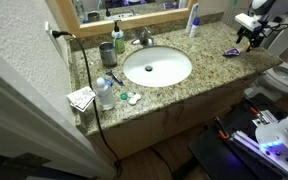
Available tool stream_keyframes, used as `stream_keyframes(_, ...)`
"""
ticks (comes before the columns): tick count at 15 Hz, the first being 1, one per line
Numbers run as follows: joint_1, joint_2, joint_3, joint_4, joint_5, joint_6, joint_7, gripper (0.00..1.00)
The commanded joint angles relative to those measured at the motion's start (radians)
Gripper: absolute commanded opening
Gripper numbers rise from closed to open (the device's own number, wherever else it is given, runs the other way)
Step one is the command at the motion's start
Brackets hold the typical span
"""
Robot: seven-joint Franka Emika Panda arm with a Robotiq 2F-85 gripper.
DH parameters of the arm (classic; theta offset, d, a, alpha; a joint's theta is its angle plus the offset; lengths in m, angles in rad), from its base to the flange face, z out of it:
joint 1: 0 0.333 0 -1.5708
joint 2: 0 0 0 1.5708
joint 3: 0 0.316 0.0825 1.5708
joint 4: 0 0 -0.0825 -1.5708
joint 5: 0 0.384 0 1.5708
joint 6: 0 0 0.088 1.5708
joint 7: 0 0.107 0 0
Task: Move the silver cup to the left side of the counter, move the small blue object and then the toothpaste to the left side of the counter as well
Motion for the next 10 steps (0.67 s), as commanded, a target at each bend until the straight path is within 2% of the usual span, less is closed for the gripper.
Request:
stream_keyframes(1,0.002,0.001,-0.001,0.002,0.02,-0.006,0.0,1.0)
stream_keyframes(3,0.002,0.001,0.004,0.002,0.052,-0.012,-0.001,1.0)
stream_keyframes(5,0.005,0.002,-0.002,0.004,0.035,-0.027,0.029,1.0)
stream_keyframes(8,0.001,0.0,0.008,-0.004,0.086,0.023,0.033,1.0)
stream_keyframes(10,0.004,0.001,0.0,0.004,0.059,-0.032,0.062,1.0)
